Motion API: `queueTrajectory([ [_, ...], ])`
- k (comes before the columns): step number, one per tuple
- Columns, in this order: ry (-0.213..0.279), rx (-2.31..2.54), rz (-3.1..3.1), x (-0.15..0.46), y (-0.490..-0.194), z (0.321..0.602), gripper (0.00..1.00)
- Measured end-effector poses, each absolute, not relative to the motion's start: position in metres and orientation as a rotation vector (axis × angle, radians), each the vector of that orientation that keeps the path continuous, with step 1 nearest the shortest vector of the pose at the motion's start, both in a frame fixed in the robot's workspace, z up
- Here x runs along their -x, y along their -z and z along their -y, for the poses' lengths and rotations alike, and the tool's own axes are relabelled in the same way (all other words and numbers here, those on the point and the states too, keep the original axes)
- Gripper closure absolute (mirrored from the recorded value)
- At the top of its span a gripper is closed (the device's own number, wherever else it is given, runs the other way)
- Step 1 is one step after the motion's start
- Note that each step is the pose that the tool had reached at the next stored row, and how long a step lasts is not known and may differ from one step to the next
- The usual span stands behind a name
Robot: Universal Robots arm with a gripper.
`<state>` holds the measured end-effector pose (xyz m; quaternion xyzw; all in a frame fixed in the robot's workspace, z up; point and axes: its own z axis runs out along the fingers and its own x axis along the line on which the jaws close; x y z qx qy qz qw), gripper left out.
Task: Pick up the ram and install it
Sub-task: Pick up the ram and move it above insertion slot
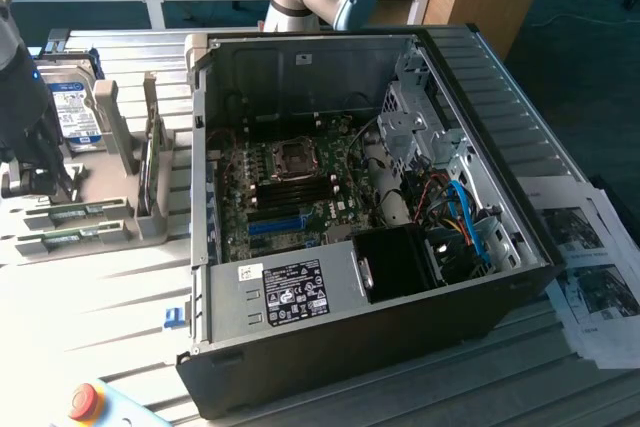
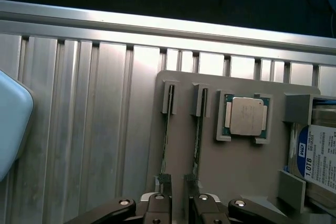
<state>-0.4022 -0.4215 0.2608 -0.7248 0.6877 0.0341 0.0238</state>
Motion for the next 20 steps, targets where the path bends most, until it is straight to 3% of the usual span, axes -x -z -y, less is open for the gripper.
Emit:
queueTrajectory([
  [20, -0.105, 2.243, -2.128, 0.402, -0.239, 0.421, 0.76],
])
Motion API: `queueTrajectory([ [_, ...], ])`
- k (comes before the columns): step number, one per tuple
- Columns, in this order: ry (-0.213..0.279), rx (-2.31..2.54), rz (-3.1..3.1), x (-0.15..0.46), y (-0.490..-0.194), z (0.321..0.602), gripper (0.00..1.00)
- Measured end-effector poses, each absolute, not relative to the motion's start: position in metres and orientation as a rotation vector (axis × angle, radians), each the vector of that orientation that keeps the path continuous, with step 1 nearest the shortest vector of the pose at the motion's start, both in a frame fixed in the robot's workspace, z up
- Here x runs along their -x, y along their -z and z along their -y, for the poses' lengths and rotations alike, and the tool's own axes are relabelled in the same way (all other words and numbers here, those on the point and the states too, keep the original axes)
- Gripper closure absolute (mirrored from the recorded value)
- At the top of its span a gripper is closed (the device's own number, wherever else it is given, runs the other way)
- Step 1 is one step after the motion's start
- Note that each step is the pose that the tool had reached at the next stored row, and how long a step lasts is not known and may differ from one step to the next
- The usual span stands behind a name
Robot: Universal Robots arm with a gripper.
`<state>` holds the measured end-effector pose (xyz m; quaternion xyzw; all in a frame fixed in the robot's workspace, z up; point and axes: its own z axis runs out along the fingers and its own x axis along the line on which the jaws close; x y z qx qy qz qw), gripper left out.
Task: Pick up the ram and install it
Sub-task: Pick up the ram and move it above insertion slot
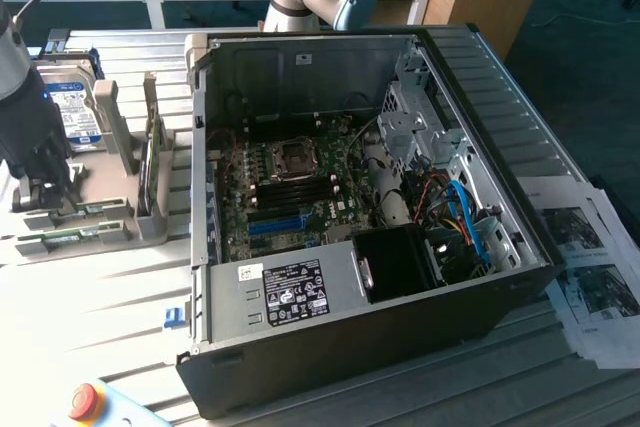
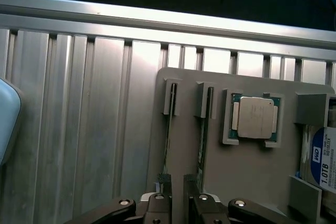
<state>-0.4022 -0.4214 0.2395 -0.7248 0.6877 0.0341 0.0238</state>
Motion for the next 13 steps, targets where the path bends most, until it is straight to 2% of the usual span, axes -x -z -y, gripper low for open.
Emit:
queueTrajectory([
  [13, -0.105, 2.243, -2.128, 0.4022, -0.2374, 0.423, 0.76],
])
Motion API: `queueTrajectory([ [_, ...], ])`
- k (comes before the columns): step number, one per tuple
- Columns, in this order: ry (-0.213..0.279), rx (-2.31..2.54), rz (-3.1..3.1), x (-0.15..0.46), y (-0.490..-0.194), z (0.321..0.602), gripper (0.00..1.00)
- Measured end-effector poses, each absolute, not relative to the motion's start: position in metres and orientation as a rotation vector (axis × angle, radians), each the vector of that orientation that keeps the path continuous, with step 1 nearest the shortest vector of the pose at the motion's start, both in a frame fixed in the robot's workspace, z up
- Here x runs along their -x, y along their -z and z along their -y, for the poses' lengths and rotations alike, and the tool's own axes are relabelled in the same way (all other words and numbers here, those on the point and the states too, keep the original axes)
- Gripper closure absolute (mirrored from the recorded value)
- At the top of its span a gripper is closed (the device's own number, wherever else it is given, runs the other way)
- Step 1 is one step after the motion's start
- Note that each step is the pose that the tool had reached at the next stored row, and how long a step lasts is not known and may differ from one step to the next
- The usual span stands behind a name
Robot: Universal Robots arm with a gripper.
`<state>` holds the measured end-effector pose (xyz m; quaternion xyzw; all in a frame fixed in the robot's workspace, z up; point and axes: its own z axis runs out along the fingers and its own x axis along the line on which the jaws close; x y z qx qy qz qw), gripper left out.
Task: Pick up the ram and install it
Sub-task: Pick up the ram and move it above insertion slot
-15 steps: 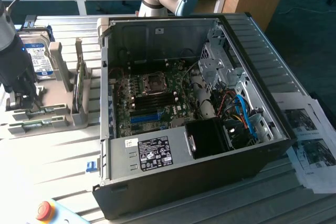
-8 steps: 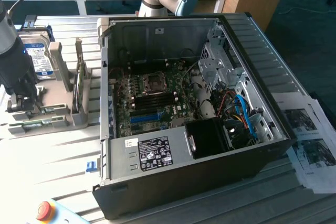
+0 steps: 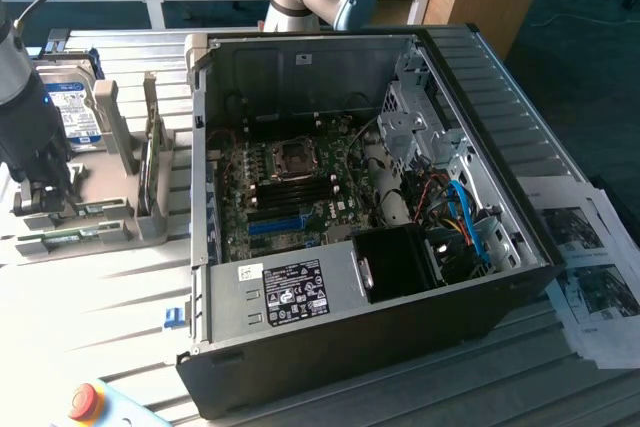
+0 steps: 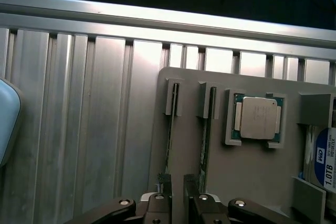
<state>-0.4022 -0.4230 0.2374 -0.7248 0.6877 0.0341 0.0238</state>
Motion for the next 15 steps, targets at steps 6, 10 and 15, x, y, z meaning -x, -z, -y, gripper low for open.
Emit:
queueTrajectory([
  [6, -0.105, 2.243, -2.128, 0.4019, -0.2359, 0.4232, 0.76],
  [10, -0.105, 2.243, -2.128, 0.4019, -0.2332, 0.4233, 0.76],
  [15, -0.105, 2.243, -2.128, 0.4019, -0.2298, 0.4234, 0.76],
])
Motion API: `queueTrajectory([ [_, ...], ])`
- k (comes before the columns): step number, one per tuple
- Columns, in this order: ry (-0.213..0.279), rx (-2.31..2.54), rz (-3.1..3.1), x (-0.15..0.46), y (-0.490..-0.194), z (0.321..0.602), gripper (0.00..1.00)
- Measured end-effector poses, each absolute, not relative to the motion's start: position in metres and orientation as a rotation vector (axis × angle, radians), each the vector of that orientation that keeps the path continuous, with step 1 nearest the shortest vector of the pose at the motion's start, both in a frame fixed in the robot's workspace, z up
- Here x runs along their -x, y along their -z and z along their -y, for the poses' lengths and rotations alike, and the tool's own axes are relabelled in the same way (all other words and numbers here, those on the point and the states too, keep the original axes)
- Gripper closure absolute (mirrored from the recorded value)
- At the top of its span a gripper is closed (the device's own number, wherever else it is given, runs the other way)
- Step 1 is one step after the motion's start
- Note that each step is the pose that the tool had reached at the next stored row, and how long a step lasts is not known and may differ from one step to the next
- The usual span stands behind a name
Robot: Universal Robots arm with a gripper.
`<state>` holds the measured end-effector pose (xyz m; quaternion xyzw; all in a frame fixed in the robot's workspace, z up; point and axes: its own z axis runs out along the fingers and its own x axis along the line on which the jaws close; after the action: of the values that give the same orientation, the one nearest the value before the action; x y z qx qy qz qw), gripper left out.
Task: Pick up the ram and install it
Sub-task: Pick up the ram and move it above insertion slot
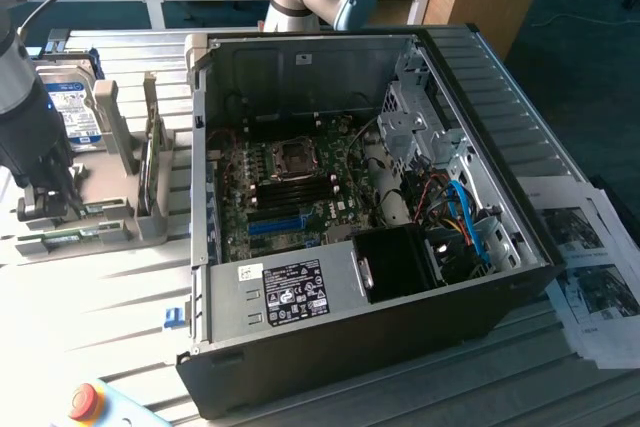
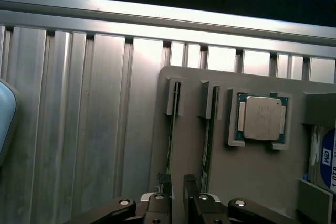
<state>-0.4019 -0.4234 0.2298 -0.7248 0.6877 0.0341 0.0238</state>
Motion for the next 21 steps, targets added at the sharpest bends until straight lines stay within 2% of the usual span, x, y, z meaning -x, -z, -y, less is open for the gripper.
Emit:
queueTrajectory([
  [21, -0.107, 2.244, -2.129, 0.3921, -0.2288, 0.4235, 0.76],
])
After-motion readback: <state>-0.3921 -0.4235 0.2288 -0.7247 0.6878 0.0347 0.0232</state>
